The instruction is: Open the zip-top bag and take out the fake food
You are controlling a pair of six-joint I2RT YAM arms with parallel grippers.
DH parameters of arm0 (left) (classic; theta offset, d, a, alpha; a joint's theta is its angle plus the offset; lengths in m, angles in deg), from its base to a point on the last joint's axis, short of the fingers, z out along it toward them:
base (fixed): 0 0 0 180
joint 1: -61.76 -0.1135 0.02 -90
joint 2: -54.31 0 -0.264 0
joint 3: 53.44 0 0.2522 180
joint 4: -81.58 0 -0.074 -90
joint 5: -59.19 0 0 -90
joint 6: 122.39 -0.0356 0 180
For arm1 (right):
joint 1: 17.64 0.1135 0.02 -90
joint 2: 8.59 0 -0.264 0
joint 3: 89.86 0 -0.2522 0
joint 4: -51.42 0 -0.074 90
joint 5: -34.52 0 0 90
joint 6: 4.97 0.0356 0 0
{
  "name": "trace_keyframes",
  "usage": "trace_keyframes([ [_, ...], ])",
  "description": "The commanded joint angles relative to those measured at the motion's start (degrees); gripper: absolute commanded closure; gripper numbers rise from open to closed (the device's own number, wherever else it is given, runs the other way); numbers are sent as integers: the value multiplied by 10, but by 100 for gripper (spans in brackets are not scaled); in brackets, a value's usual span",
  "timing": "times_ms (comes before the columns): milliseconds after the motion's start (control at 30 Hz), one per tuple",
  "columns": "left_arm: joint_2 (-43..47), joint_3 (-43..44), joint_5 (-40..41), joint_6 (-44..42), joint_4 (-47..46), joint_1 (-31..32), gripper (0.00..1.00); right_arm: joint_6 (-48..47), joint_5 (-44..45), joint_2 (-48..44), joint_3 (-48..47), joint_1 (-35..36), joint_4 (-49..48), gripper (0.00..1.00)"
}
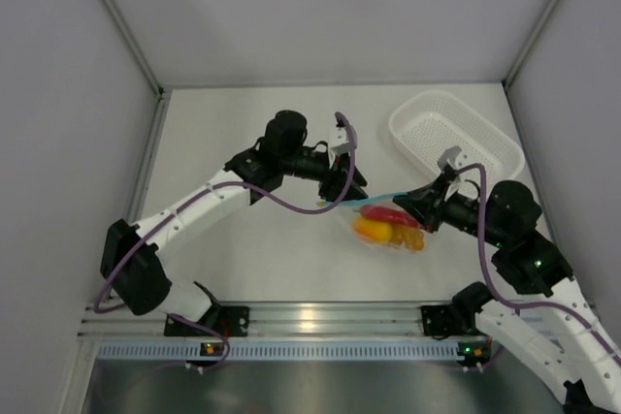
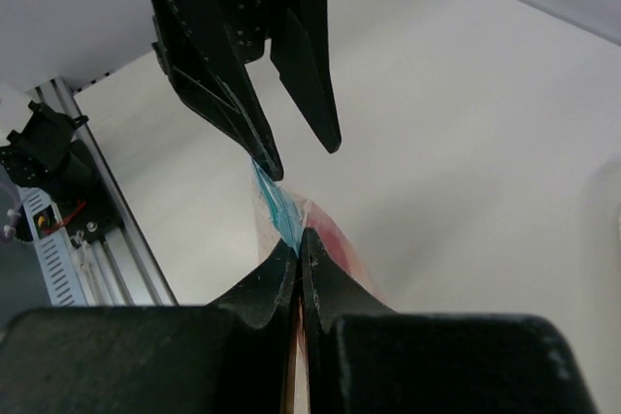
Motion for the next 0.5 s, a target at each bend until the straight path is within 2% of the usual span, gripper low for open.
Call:
trace_keyframes([
  [0, 41, 9, 21, -7, -11, -2, 55, -4, 19, 11, 3, 3, -34, 100],
  [467, 55, -3, 23, -6, -10, -3, 56, 4, 11, 1, 8, 4, -48, 100],
])
